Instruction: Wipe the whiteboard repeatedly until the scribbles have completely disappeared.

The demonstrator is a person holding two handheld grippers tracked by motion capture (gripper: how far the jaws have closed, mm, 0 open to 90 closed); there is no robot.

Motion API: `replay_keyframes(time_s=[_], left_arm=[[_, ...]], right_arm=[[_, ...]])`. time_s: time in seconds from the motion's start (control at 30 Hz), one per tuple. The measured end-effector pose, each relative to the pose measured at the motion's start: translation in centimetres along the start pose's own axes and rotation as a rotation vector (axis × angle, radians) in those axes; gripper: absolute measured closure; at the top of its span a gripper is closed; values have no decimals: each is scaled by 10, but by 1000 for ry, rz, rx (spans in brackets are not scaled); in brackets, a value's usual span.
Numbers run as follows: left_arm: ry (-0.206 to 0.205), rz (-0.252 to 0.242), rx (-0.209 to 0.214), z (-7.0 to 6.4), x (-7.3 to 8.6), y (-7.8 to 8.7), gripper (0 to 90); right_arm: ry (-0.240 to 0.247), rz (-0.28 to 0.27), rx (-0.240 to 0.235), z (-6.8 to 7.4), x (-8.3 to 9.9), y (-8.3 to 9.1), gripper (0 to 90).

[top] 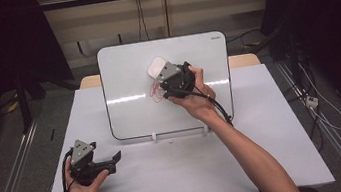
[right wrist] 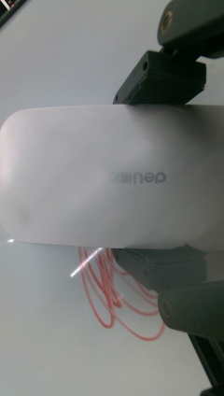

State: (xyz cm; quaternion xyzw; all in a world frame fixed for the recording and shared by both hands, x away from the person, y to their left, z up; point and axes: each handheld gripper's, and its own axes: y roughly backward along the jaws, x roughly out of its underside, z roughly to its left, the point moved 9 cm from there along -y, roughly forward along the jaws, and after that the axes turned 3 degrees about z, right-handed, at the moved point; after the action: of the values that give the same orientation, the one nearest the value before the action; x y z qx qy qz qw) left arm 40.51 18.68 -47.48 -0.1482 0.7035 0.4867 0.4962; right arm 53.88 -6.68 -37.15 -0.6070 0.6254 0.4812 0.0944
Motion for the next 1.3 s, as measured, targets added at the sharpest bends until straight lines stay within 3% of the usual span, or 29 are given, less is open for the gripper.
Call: replay_keyframes(time_s=[0.2, 0.47, 0.93, 1.3], left_arm=[[4, -2, -2, 0, 0, 0, 47], [0, -3, 1, -1, -1, 0, 46], [2, 2, -2, 0, 0, 2, 47], [-6, 11, -3, -3, 1, -1, 47]], right_arm=[[-30, 6, 13, -13, -8, -2, 317], [-24, -1, 38, -10, -8, 0, 317], [-24, 37, 31, 5, 19, 6, 318], [-6, 57, 14, 28, 45, 14, 318]])
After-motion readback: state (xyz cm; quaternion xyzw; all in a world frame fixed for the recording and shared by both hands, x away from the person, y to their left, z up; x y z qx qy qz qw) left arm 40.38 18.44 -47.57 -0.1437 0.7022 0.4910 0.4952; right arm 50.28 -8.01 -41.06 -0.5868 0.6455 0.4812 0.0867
